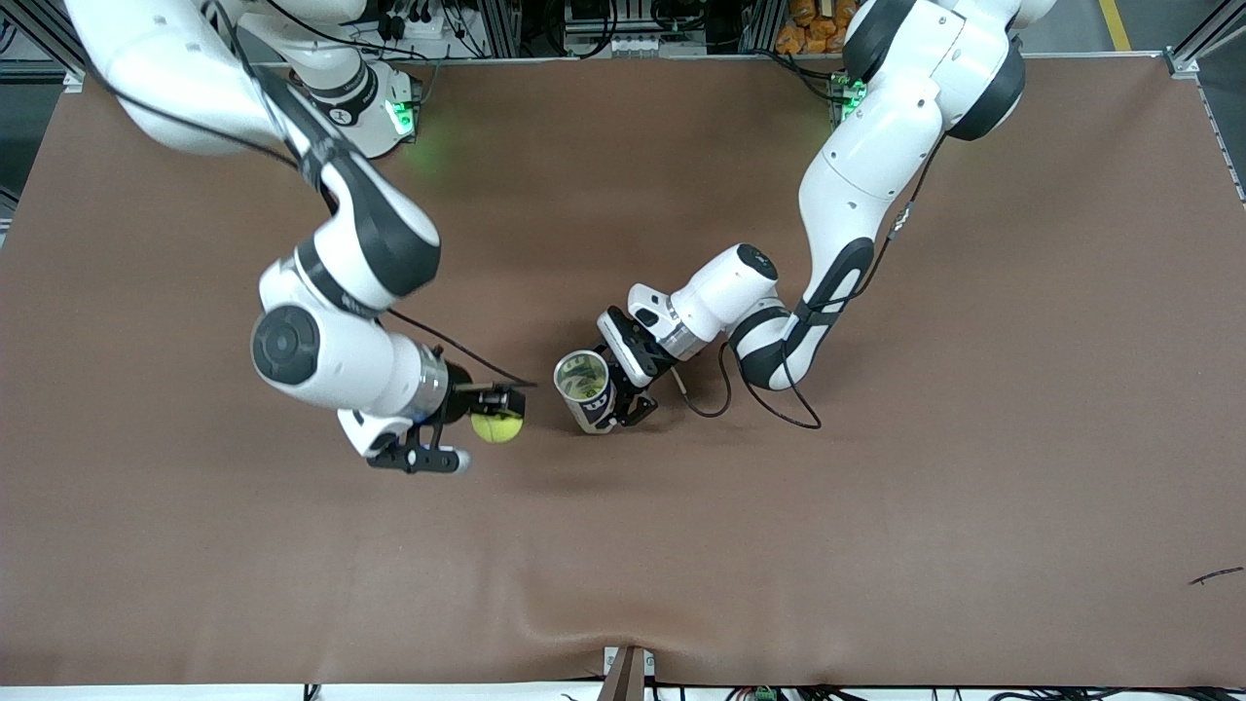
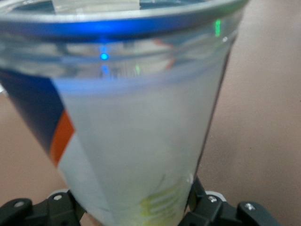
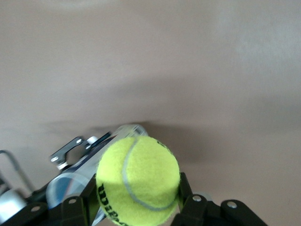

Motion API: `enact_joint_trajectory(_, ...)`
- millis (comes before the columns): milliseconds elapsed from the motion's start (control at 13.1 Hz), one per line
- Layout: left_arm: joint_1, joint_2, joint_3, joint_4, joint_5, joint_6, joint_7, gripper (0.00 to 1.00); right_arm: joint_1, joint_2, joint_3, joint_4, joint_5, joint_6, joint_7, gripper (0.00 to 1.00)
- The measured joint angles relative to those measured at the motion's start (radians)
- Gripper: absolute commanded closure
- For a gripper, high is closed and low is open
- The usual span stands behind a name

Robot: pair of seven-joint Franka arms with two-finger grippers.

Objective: Insert tennis ball vertically with right arm
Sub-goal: 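Carry the second ball with the right gripper and drop it into the tube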

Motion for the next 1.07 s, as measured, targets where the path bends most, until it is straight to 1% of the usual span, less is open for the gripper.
enact_joint_trajectory(153, 0.0, 0.0, 0.0, 0.0, 0.0, 0.0, 0.0, 0.15, 0.002, -0.016, 0.048, -0.001, 0.0, -0.011, 0.101, 0.67)
enact_joint_trajectory(305, 0.0, 0.0, 0.0, 0.0, 0.0, 0.0, 0.0, 0.15, 0.012, -0.016, 0.067, -0.009, 0.0, -0.011, 0.172, 0.68)
enact_joint_trajectory(839, 0.0, 0.0, 0.0, 0.0, 0.0, 0.0, 0.0, 0.15, 0.057, 0.011, 0.068, -0.023, 0.0, 0.028, 0.206, 0.68)
enact_joint_trajectory(916, 0.0, 0.0, 0.0, 0.0, 0.0, 0.0, 0.0, 0.15, 0.063, 0.015, 0.068, -0.023, 0.0, 0.033, 0.211, 0.67)
enact_joint_trajectory(1068, 0.0, 0.0, 0.0, 0.0, 0.0, 0.0, 0.0, 0.15, 0.076, 0.02, 0.063, -0.023, 0.0, 0.038, 0.216, 0.59)
